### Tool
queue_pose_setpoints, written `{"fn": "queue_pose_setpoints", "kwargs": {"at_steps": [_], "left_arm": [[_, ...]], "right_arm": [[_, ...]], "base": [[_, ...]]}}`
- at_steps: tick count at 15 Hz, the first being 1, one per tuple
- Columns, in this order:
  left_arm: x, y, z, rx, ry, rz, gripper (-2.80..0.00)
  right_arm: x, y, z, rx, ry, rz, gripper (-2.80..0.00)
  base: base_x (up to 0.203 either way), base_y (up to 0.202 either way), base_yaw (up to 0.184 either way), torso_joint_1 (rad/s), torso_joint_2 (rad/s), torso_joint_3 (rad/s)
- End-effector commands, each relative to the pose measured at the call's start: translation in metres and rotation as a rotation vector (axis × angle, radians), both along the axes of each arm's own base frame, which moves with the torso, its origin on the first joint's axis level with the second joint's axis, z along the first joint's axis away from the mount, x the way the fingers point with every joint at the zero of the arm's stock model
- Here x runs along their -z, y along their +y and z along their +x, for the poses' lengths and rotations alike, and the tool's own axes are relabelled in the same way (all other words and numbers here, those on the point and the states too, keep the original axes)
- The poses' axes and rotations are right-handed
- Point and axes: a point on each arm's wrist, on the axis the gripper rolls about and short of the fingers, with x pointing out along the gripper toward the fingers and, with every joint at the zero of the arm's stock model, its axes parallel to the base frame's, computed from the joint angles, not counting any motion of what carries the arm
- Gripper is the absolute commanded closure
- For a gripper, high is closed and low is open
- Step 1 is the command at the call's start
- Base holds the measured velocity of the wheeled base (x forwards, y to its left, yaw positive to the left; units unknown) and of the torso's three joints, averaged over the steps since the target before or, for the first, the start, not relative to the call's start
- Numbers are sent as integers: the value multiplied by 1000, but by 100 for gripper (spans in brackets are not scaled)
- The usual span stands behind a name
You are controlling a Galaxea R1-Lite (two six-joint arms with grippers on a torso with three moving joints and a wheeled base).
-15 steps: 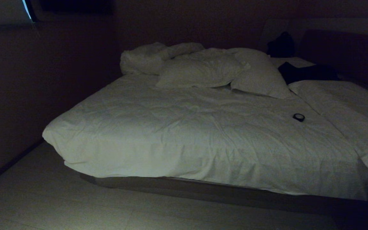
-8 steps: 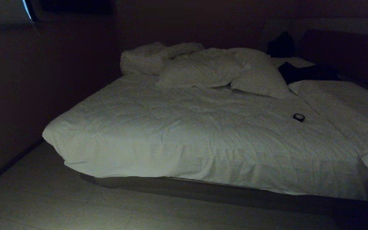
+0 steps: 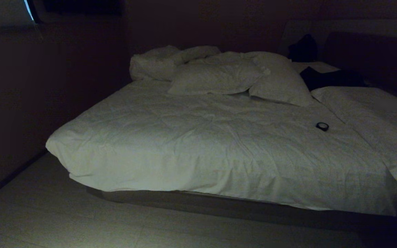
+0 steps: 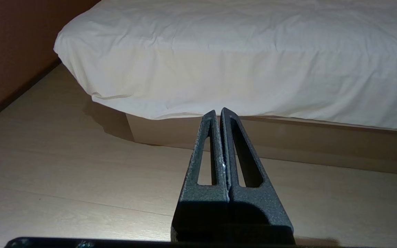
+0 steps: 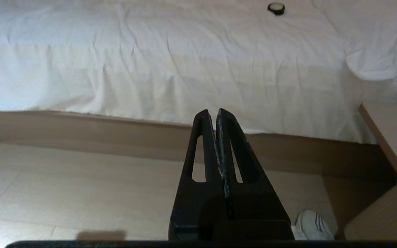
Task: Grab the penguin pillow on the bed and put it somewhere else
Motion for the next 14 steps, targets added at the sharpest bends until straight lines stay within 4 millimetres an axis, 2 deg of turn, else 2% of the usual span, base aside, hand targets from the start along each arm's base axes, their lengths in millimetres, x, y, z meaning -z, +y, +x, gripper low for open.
{"fn": "queue_pose_setpoints", "kwargs": {"at_steps": [1, 14], "left_arm": [[0, 0, 0, -1, 1, 0, 0], [0, 0, 0, -1, 1, 0, 0]], "right_arm": [[-1, 0, 0, 0, -10, 3, 0], [-1, 0, 0, -2, -12, 11, 0]], "base": [[0, 0, 0, 0, 0, 0], [0, 0, 0, 0, 0, 0]]}}
